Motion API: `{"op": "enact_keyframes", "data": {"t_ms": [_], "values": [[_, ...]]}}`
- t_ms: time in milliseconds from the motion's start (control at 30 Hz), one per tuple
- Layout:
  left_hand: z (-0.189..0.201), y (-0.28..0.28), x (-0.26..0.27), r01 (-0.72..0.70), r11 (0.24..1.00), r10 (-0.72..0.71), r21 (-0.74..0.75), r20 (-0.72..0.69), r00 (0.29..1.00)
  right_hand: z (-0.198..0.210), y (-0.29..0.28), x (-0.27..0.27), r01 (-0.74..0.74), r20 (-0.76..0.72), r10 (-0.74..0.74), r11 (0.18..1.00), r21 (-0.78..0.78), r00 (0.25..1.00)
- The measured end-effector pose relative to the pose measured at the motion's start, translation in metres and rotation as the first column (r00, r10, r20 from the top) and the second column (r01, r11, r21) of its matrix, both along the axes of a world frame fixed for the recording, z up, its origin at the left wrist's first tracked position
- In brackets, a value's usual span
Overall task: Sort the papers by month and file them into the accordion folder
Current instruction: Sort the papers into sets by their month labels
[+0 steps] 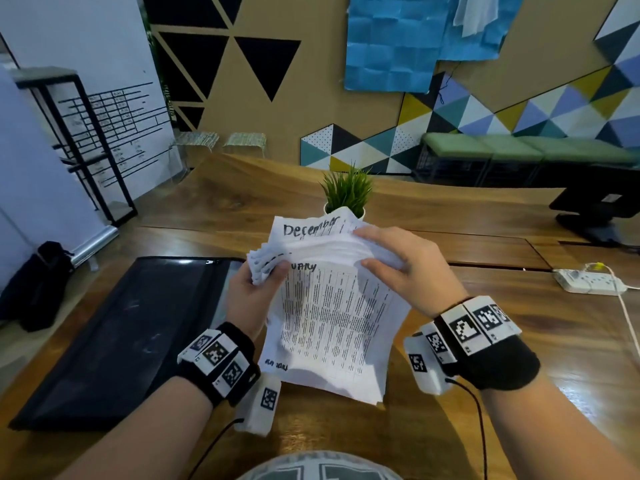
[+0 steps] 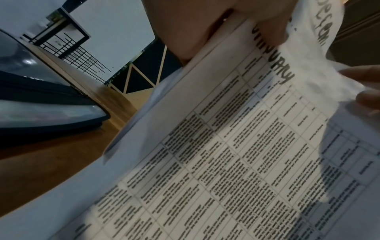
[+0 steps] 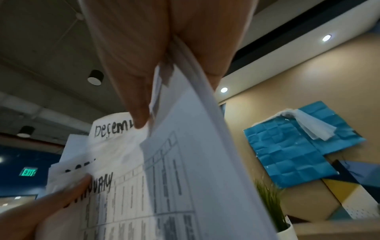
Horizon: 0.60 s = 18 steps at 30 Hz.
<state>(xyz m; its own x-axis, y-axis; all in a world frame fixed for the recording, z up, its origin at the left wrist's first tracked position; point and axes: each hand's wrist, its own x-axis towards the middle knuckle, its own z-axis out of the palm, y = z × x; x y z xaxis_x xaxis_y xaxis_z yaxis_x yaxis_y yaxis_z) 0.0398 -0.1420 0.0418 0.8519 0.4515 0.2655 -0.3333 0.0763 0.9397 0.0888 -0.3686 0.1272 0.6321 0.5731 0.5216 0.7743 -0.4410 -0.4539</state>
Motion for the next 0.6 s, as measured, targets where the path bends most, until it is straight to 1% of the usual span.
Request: {"op": "enact_keyframes", "data": {"t_ms": [33,67,100,133,167,200,233,267,300,367,467,533,600], "values": [[0.001,-0.001,0.001,-0.01,1.0,0.01,-0.003,0.005,1.0,0.0,-0.002,-0.001,0.011,-0.084,-0.008,0.999,0.034,0.996],[0.001,-0.002,0.002,-0.022,1.0,0.022,-0.007,0.01,1.0,-0.002,-0.006,-0.001,0.036,-0.177,-0.014,0.993,0.116,0.984],[0.002,-0.003,0.003,-0.035,0.999,0.035,-0.01,0.015,0.999,-0.007,-0.01,-0.001,0.068,-0.285,0.002,0.97,0.233,0.959],[0.002,-0.003,0.004,-0.049,0.999,0.05,-0.015,0.02,0.999,-0.016,-0.014,-0.002,0.095,-0.396,0.06,0.928,0.361,0.917],[0.002,-0.002,0.005,-0.064,0.998,0.064,-0.011,0.023,0.998,-0.029,-0.016,-0.004,0.124,-0.493,0.14,0.877,0.465,0.858],[0.002,-0.003,0.006,-0.07,0.998,0.07,-0.002,0.022,0.997,-0.044,-0.016,-0.005,0.162,-0.568,0.205,0.834,0.528,0.797],[0.003,-0.004,0.008,-0.073,0.997,0.073,0.01,0.016,0.997,-0.058,-0.016,-0.007,0.201,-0.62,0.235,0.811,0.549,0.748],[0.004,-0.003,0.01,-0.08,0.997,0.08,0.02,0.013,0.997,-0.07,-0.014,-0.01,0.217,-0.65,0.247,0.808,0.547,0.718],[0.007,-0.003,0.012,-0.091,0.996,0.09,0.02,0.021,0.996,-0.078,-0.011,-0.011,0.213,-0.66,0.266,0.806,0.552,0.702],[0.02,-0.002,0.016,-0.106,0.994,0.107,-0.007,0.063,0.992,-0.078,-0.004,-0.012,0.173,-0.64,0.325,0.789,0.589,0.696],[0.045,0.0,0.024,-0.156,0.988,0.155,-0.004,0.141,0.978,-0.061,0.005,-0.011,0.083,-0.537,0.387,0.75,0.657,0.75],[0.064,-0.002,0.027,-0.22,0.975,0.212,0.026,0.19,0.959,-0.047,0.009,-0.01,0.011,-0.443,0.433,0.705,0.709,0.785],[0.077,-0.004,0.029,-0.272,0.962,0.254,0.037,0.256,0.933,-0.04,0.012,-0.009,-0.055,-0.373,0.464,0.681,0.73,0.803]]}}
